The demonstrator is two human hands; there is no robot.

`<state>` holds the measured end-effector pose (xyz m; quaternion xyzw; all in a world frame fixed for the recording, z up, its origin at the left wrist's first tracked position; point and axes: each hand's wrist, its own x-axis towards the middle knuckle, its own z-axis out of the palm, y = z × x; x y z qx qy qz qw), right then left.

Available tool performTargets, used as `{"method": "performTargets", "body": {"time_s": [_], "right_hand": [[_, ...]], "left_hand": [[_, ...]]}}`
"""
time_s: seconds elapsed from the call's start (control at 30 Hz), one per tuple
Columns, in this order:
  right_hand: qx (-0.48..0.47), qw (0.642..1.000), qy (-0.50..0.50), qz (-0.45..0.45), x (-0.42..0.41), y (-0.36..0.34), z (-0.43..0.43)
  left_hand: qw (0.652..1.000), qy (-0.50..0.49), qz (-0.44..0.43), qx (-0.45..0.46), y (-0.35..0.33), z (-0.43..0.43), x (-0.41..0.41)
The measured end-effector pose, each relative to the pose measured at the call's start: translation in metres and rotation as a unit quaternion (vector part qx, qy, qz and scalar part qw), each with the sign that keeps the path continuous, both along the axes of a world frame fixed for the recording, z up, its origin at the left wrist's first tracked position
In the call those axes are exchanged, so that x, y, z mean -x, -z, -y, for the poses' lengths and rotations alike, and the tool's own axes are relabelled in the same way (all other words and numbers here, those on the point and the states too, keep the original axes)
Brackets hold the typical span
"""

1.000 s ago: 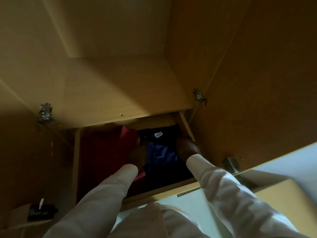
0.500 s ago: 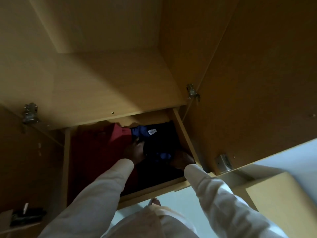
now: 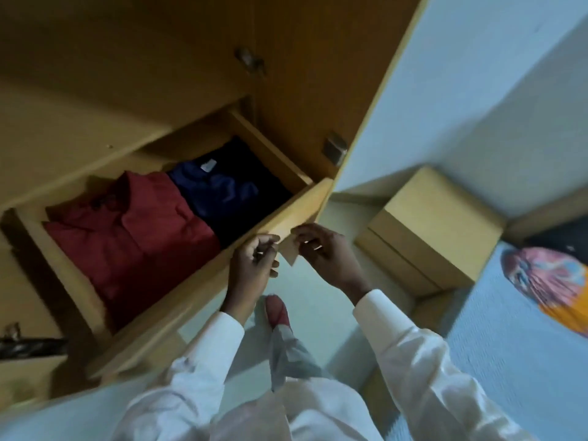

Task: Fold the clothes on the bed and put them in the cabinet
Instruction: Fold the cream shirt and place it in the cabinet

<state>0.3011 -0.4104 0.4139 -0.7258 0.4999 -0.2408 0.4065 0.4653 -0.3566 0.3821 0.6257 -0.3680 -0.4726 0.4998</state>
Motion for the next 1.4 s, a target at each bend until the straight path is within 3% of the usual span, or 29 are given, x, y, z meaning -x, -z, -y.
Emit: {"method": "performTargets", "body": {"time_s": [0.23, 0.5, 0.73, 0.9, 1.07, 1.2, 1.4], "right_hand": [[-0.132, 0.988, 0.067, -0.038, 0.059, 0.08, -0.118], [-0.189, 0.976, 0.098, -0.039, 0.092, 0.213, -0.192], [-0.177, 0.979, 0.063, -0.083, 0.136, 0.359, -0.226], [-0.121, 0.983, 0.135, -0.035, 0.202, 0.423, -0.234], [-0.045, 0.969, 0.244, 0.006, 0.271, 0.447, -0.267], [-0.019, 0.945, 0.324, 0.037, 0.335, 0.445, -0.324], [-0.031, 0.913, 0.404, 0.048, 0.479, 0.425, -0.432]], "left_hand": [[0.985, 0.085, -0.023, -0.145, 0.079, -0.102, 0.051], [0.966, 0.106, -0.041, -0.231, 0.215, -0.172, 0.104], [0.959, 0.112, -0.035, -0.257, 0.381, -0.214, 0.154], [0.95, 0.176, 0.017, -0.257, 0.462, -0.213, 0.195], [0.969, 0.202, 0.053, -0.128, 0.457, -0.189, 0.245], [0.963, 0.234, 0.119, -0.055, 0.429, -0.217, 0.31], [0.88, 0.426, 0.209, 0.016, 0.387, -0.289, 0.476]]}}
